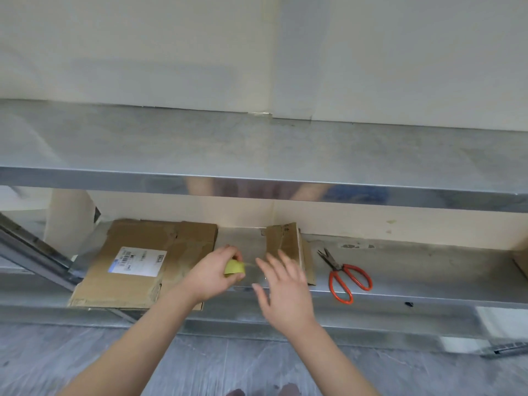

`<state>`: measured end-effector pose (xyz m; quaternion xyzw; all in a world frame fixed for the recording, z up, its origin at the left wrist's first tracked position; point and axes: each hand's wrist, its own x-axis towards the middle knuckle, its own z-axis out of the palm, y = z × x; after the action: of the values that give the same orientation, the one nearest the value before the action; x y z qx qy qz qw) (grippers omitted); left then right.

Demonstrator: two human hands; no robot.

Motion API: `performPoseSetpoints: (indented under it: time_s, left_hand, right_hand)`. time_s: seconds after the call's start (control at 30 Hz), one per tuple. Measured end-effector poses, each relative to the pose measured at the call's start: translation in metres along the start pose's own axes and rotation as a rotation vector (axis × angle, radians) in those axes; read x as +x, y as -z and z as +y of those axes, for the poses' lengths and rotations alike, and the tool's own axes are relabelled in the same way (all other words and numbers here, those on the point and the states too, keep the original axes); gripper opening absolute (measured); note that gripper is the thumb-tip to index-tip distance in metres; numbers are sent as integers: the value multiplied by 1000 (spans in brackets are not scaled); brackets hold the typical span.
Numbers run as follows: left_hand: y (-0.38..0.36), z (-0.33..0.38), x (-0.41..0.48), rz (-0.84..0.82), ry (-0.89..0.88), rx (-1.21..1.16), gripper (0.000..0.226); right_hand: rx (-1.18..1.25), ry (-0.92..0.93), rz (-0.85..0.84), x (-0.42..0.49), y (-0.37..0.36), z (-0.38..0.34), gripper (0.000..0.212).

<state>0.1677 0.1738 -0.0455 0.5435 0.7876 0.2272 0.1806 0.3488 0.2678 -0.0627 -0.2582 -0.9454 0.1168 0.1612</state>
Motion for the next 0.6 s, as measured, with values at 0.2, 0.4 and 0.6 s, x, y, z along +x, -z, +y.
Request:
performPoseSetpoints:
  time_s: [0.2, 0.4, 0.6]
  left_hand:
    - [15, -15, -23, 28, -18, -18, 24]
    - [21, -29, -40, -6, -57, -3, 22]
    - [27, -39, -40, -26, -4, -61, 36]
  right_hand:
    - [289, -119, -229, 23, -21, -40, 43]
    - [562, -254, -231, 33, -27, -61, 17]
    - [641, -354, -156, 41, -34, -68, 16]
